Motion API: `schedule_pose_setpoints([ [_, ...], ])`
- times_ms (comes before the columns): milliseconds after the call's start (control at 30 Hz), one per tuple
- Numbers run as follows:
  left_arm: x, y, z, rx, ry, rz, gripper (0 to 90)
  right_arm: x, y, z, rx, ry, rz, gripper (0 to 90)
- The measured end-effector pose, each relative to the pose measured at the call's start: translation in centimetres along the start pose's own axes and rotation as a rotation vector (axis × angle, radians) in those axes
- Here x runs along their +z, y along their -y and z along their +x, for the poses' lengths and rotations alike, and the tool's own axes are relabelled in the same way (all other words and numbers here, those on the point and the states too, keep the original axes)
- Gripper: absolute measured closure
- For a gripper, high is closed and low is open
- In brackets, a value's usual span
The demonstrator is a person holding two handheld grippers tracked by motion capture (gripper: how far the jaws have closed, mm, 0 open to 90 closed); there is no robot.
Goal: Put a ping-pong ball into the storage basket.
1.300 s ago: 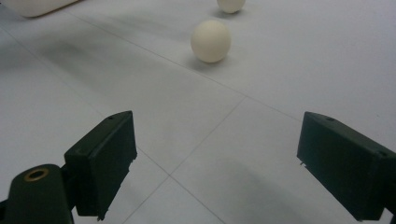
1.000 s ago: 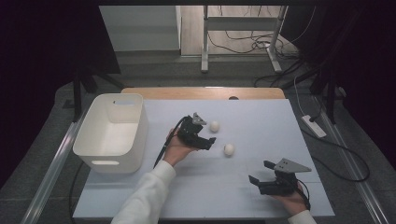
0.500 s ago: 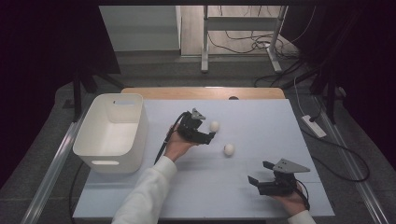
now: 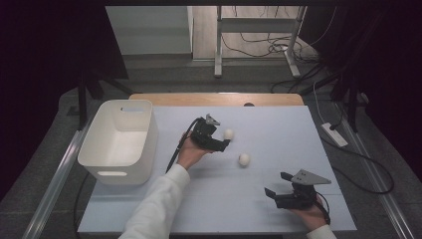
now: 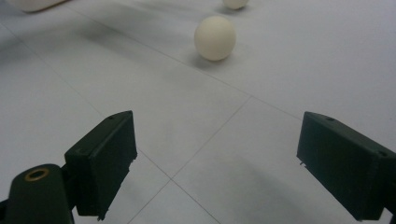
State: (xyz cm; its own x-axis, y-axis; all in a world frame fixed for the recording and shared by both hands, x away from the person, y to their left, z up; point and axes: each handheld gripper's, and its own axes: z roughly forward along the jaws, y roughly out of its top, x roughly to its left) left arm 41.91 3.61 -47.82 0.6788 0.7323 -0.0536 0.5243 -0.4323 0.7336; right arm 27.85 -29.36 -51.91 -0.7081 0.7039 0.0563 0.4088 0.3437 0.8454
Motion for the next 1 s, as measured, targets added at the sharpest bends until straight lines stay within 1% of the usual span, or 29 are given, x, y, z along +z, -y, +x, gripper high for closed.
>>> schedule_pose_setpoints([
  [67, 0.1, -0.1, 0.1, -0.005, -0.001, -0.002, 14.2, 0.1, 0.0, 0.0, 0.0, 0.0, 0.004, 11.9],
  [167, 0.4, -0.2, 0.0, 0.016, -0.013, 0.014, 14.2, 0.0, 0.0, -0.1, 0.004, -0.002, -0.001, 11.9],
  [233, 0.7, -0.3, 0.2, 0.004, -0.008, 0.01, 14.2, 0.0, 0.0, -0.1, 0.004, -0.004, 0.001, 11.9],
  [267, 0.8, -0.4, 0.3, -0.008, -0.004, 0.008, 14.2, 0.0, 0.0, -0.1, 0.002, -0.003, 0.003, 11.9],
  [400, 1.5, -0.5, 0.9, -0.041, 0.002, 0.016, 14.2, 0.0, 0.0, -0.1, 0.004, -0.006, 0.001, 11.9],
  [467, 1.8, -0.5, 1.1, -0.044, -0.003, 0.021, 14.2, 0.0, 0.0, -0.1, 0.004, -0.006, 0.001, 11.9],
  [633, 2.8, -0.6, 0.9, -0.016, -0.011, 0.051, 14.3, 0.0, 0.0, -0.2, 0.0, -0.005, 0.009, 11.9],
  [700, 3.0, -0.6, 0.9, -0.014, -0.01, 0.053, 14.3, 0.0, 0.1, -0.2, 0.0, -0.005, 0.01, 11.9],
  [733, 3.1, -0.7, 0.8, -0.017, -0.008, 0.052, 14.3, 0.0, 0.0, -0.2, 0.002, -0.006, 0.01, 11.9],
  [833, 3.6, -0.9, 0.8, -0.011, -0.001, 0.058, 14.3, 0.0, 0.0, -0.2, -0.001, -0.006, 0.01, 11.9],
  [933, 3.9, -1.0, 0.8, -0.026, 0.014, 0.053, 14.4, 0.0, 0.1, -0.2, -0.001, -0.005, 0.011, 11.9],
  [1000, 4.2, -1.0, 0.9, -0.027, 0.012, 0.058, 14.4, 0.0, 0.1, -0.2, -0.001, -0.005, 0.012, 11.9],
])
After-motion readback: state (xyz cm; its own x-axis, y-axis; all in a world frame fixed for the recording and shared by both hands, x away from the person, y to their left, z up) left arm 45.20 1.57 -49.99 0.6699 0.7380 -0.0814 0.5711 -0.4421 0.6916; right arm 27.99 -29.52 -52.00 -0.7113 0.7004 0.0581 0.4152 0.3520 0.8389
